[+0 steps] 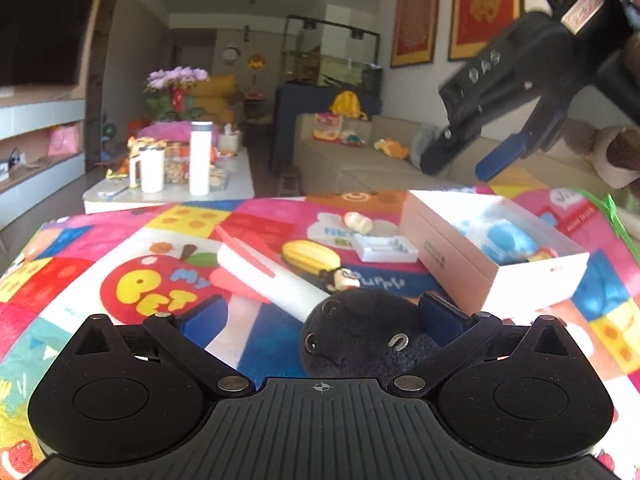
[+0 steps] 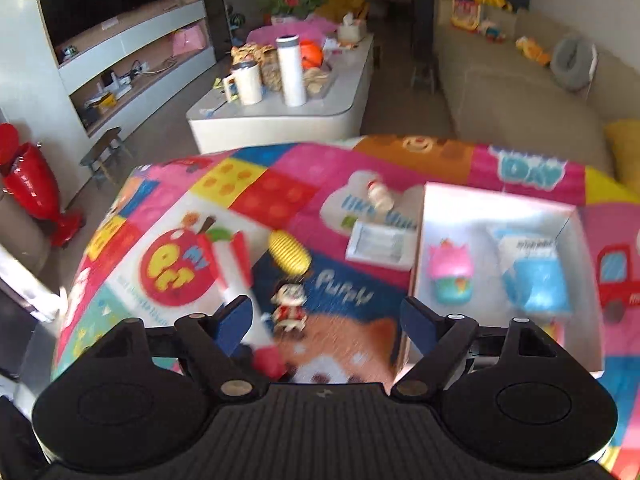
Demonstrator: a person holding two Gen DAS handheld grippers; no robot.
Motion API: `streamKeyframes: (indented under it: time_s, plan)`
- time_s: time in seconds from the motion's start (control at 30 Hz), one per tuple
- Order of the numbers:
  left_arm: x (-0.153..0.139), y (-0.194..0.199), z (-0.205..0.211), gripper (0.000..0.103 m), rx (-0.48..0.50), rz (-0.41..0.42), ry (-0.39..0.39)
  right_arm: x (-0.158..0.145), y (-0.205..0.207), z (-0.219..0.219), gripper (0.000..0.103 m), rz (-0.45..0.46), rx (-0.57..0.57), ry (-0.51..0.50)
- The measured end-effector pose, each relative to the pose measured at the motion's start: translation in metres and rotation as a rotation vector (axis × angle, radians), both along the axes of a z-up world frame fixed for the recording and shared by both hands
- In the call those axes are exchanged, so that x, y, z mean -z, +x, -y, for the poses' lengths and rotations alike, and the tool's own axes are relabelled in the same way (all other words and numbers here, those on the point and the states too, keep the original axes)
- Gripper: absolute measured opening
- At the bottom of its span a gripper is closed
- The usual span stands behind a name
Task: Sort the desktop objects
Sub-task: 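Carry the black plush cat with the right tool and release it on the mat, then grasp the white bottle with the red cap with the right tool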
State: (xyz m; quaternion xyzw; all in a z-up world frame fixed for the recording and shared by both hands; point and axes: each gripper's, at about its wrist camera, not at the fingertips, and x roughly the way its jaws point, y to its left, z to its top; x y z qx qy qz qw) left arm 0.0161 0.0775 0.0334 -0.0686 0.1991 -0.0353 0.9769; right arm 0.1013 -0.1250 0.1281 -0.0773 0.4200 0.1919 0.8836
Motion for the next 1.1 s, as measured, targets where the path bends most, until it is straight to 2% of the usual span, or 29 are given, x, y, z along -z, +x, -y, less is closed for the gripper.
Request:
streamKeyframes:
  time_s: [0.07, 0.17, 0.3, 0.33, 0.43, 0.53, 0.57, 0.6, 0.67, 0.73, 0.83, 0.9, 1.0, 1.1]
  plan:
    - [0.001, 0.005, -0.013, 0.103, 0.000, 0.008, -0.055, 0.011, 0.041, -0.013, 0.043, -0.061, 0.028, -0.040]
    - [0.009, 0.012, -0.028, 0.103, 0.020, -0.016, -0.135, 0.035, 0.098, -0.037, 0.041, -0.107, 0.064, -0.093]
    - [0.011, 0.011, -0.037, 0.103, 0.025, -0.019, -0.204, 0.072, 0.152, -0.079, 0.041, -0.001, 0.071, -0.294]
    - [0.013, 0.011, -0.036, 0.103, 0.024, -0.024, -0.209, 0.080, 0.164, -0.084, 0.041, 0.007, 0.084, -0.314]
    - [0.015, 0.011, -0.038, 0.103, 0.029, -0.034, -0.230, 0.100, 0.195, -0.089, 0.041, -0.060, 0.110, -0.295]
    - [0.016, 0.012, -0.042, 0.103, 0.021, -0.046, -0.259, 0.119, 0.206, -0.096, 0.041, -0.084, 0.122, -0.340]
    - [0.017, 0.012, -0.044, 0.103, 0.025, -0.046, -0.269, 0.123, 0.208, -0.098, 0.031, -0.085, 0.120, -0.359]
    - [0.017, 0.011, -0.044, 0.103, 0.030, -0.041, -0.278, 0.125, 0.206, -0.099, 0.027, -0.077, 0.119, -0.366]
    - [0.016, 0.009, -0.044, 0.103, 0.042, -0.021, -0.284, 0.116, 0.194, -0.093, 0.027, -0.063, 0.123, -0.330]
    - [0.015, 0.008, -0.041, 0.103, 0.055, -0.011, -0.276, 0.095, 0.168, -0.080, 0.027, -0.060, 0.092, -0.252]
    - [0.015, 0.007, -0.038, 0.103, 0.066, -0.005, -0.267, 0.058, 0.109, -0.049, 0.027, -0.059, 0.025, -0.126]
    - [0.015, 0.007, -0.037, 0.103, 0.064, -0.002, -0.267, 0.036, 0.056, -0.021, 0.027, -0.031, -0.016, -0.051]
    - [0.014, 0.008, -0.037, 0.103, 0.058, -0.008, -0.272, 0.022, -0.012, 0.023, 0.027, 0.020, -0.052, 0.016]
    - [0.009, 0.007, -0.035, 0.103, 0.027, -0.032, -0.250, 0.032, -0.065, 0.062, 0.027, 0.087, -0.032, 0.020]
